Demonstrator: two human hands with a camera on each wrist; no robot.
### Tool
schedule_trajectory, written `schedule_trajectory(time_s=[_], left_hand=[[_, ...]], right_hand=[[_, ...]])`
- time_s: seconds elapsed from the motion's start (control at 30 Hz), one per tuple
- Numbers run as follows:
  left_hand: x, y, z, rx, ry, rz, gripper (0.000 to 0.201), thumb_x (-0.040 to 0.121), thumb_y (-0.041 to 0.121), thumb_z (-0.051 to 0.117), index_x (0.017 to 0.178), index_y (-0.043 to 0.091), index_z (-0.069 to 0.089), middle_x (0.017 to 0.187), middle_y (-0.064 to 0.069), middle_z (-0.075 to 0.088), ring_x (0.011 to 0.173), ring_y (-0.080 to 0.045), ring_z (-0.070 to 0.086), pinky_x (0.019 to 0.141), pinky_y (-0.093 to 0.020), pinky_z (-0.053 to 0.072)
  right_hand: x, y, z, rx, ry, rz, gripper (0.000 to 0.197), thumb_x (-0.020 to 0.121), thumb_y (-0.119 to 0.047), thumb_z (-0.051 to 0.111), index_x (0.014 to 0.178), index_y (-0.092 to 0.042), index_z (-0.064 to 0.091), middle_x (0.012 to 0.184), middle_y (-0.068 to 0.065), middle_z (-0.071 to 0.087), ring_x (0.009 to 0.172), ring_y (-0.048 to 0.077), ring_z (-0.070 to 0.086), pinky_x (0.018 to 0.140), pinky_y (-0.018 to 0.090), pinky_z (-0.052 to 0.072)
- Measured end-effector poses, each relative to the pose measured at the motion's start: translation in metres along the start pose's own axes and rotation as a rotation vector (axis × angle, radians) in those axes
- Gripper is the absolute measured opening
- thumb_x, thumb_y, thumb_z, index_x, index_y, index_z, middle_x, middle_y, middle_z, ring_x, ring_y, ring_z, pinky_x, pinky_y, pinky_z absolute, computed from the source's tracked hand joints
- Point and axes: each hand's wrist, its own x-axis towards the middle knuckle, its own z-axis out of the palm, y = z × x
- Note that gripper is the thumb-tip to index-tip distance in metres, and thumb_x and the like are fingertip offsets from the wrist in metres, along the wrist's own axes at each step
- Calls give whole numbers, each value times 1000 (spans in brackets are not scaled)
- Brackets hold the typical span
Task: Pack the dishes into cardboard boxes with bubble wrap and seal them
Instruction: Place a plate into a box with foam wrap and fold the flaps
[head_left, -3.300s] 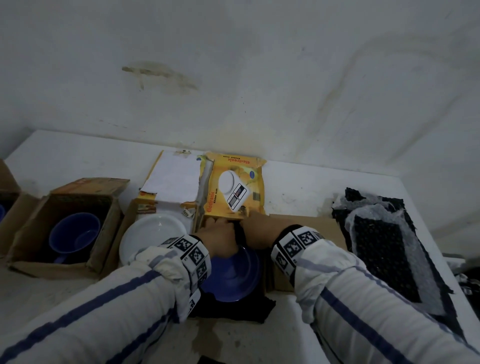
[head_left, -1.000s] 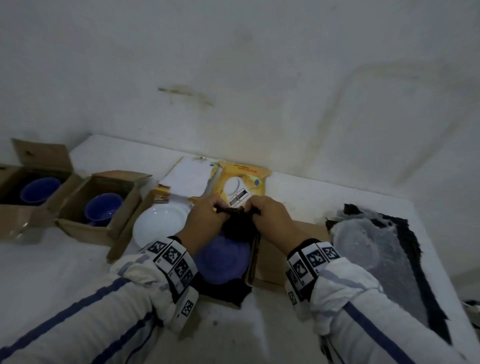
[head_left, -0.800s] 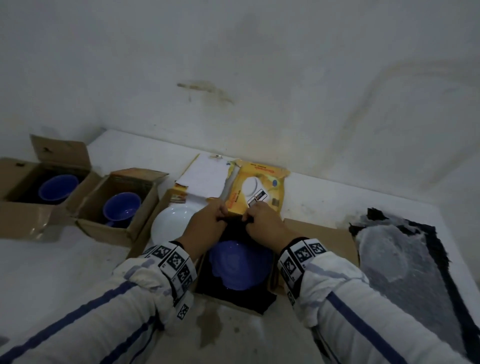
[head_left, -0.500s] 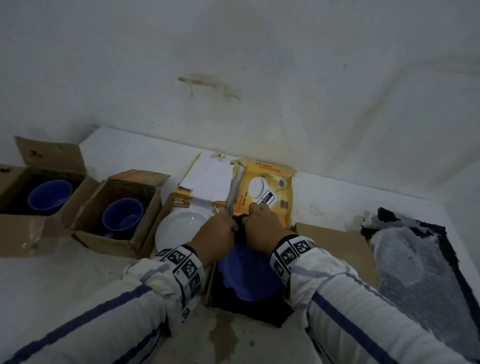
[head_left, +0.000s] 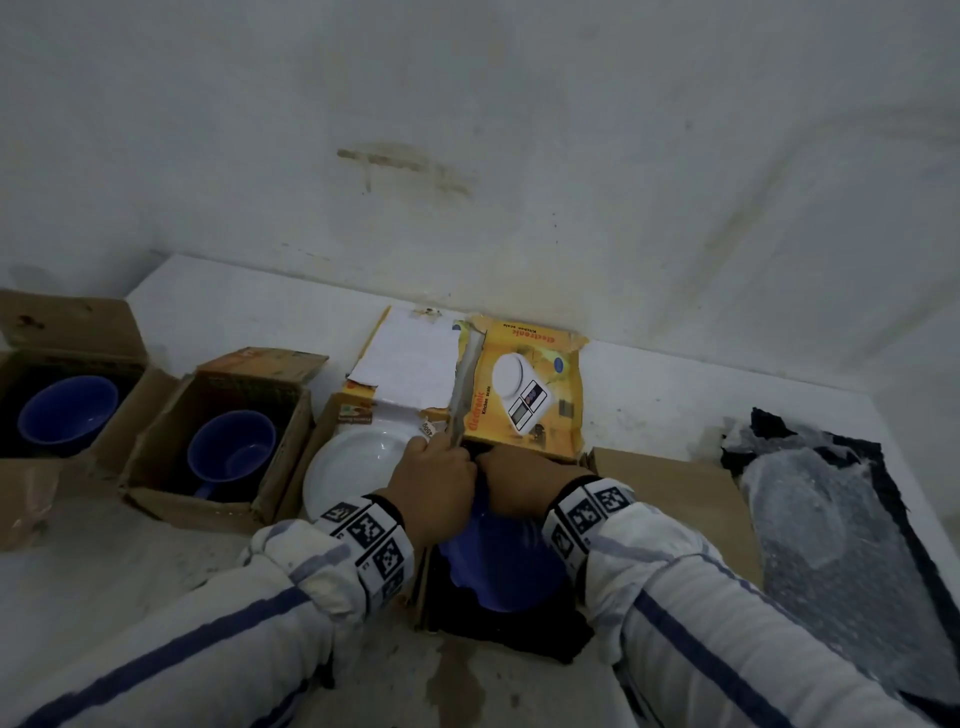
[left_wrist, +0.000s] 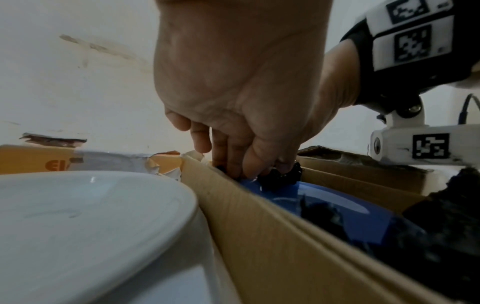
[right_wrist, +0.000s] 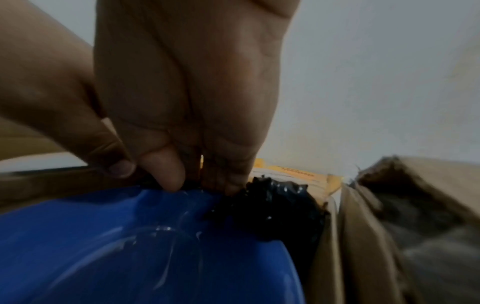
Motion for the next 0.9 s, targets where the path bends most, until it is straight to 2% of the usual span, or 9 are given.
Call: schedule_trajectory(time_s=[0.07,0.1,0.2,0.37,0.47,0.57,0.7,0.8,0.9], left_hand=[[1,3,-5,-50,-70,-58,23,82,17,54,103,17,63,106,-2,62,106,-27,51,89,-37,35],[3,3,-7,-91,-98,-89,29,85,16,47,111,18,61,113,-3,60,111,-27,48,92,-37,32],[9,11,-12,-177,-45,-142,28,84,17,48,109,20,60,112,-4,60,108,-28,52,91,-36,35],[28,57,-29,-353,28,-88,30,88,22,46,116,19,56,114,-6,55,106,-31,51,84,-38,36],[45,97,-38,-423,34,-9,23,88,20,46,108,17,56,108,-10,55,98,-32,54,71,-34,35],[59,138,-45,-485,50,69,21,84,17,47,99,21,62,102,-7,60,92,-30,57,67,-31,36],[77,189,-48,-464,31,113,29,85,22,48,108,18,66,111,-6,63,103,-26,56,84,-34,47],[88,220,-47,-432,-11,102,34,88,28,47,117,16,61,123,-7,55,113,-29,48,93,-40,44],[94,245,-45,-370,34,81,37,92,29,44,125,17,53,130,-7,47,119,-30,41,96,-38,37]], right_hand=[[-7,7,-5,138,109,21,38,88,-2,47,125,-7,55,123,14,57,109,30,55,89,34,45],[-11,12,-7,204,187,41,40,87,0,47,125,-8,57,124,13,58,111,29,55,90,33,44],[-27,28,-9,350,358,127,41,85,0,48,123,-12,59,126,11,58,115,26,53,93,29,42],[-65,60,-3,383,449,177,34,88,-8,51,120,-11,61,125,10,60,117,26,53,95,28,40],[-95,89,10,391,516,211,29,86,-6,50,111,-7,65,116,14,63,110,29,56,88,29,41],[-126,125,28,426,581,279,30,87,-7,49,114,-10,65,119,10,64,111,25,57,90,27,41],[-167,179,58,479,630,430,32,91,-6,45,116,-11,65,122,9,63,112,23,58,91,25,43],[-193,215,82,451,607,552,32,92,-7,45,118,-9,63,125,13,57,112,29,56,92,32,45],[-206,236,107,366,545,615,30,93,-8,43,120,-7,57,128,14,46,115,30,50,98,34,41]])
